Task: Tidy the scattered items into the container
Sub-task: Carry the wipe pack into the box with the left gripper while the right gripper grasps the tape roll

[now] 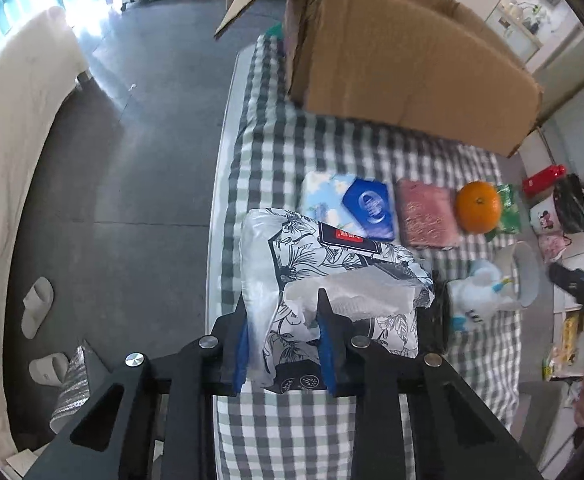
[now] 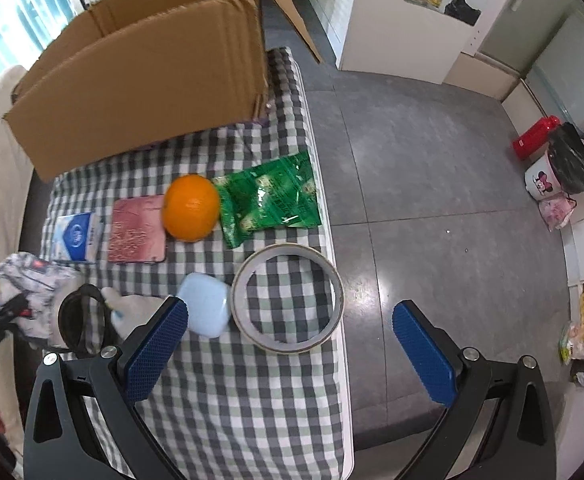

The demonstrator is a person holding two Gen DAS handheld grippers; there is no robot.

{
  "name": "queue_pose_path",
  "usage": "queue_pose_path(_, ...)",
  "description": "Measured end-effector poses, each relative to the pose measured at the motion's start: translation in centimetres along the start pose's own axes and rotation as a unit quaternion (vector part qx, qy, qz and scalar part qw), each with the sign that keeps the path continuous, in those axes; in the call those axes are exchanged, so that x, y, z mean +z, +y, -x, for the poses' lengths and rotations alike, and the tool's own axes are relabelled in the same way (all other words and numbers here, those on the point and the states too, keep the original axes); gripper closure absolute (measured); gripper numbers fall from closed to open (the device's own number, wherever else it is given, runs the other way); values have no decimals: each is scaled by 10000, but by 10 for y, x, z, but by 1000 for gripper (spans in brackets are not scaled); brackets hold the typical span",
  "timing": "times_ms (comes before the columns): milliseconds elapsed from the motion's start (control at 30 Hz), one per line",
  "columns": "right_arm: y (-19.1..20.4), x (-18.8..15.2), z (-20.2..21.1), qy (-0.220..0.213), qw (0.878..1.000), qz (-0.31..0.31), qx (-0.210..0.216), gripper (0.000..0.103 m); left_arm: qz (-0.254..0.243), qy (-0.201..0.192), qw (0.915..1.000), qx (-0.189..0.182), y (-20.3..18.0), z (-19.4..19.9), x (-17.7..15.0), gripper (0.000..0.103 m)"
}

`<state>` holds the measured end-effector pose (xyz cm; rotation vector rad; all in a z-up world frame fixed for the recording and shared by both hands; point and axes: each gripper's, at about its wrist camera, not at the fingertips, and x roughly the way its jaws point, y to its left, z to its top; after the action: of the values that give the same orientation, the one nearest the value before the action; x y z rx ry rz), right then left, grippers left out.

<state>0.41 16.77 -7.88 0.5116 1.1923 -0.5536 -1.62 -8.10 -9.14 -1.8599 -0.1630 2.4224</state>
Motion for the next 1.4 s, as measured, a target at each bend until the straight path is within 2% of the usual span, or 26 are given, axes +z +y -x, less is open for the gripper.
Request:
queue_pose_path(267, 3, 5, -36, 260, 9996, 119, -5, 1, -22, -229, 9997, -92, -6, 22, 20, 76)
queue_pose_path(433, 14, 3, -57, 414, 9977, 467, -275, 1, 7, -266, 9995, -150, -7, 22, 24, 76)
queue_pose_path(533, 11, 4, -66, 426, 9978, 440, -237, 1, 41, -223, 9996, -177, -9, 19, 23, 76)
queue_pose_path(600, 8, 8, -67, 472, 9982, 360, -117, 6, 71, -181, 9996, -218, -9, 17, 22, 75)
queue_pose_path(633, 7, 10, -66, 484, 9983, 336, -42, 20, 74, -172, 9996, -208, -10, 16, 21, 75)
queue_pose_path(700, 7, 10, -65, 521, 9980, 357, -35, 20, 73, -162, 9997, -187, -11, 15, 21, 75)
queue_pose_path(833, 14, 5, -58, 466, 9979, 456, -9, 20, 81, -205, 9996, -174, -11, 18, 21, 75)
queue_pose_path(1167, 35, 15, 9, 45, 9978, 561, 353, 20, 61, -440, 9986, -289, -21, 49, 39, 75)
queue_pose_path(1300, 35, 25, 26, -18, 9973, 591, 443, 20, -100, -739, 9964, -399, -33, 83, 68, 75)
queue_pose_path(1400, 36, 24, 33, -22, 9975, 536, 469, 20, -159, -1020, 9923, -680, -41, 105, 104, 75)
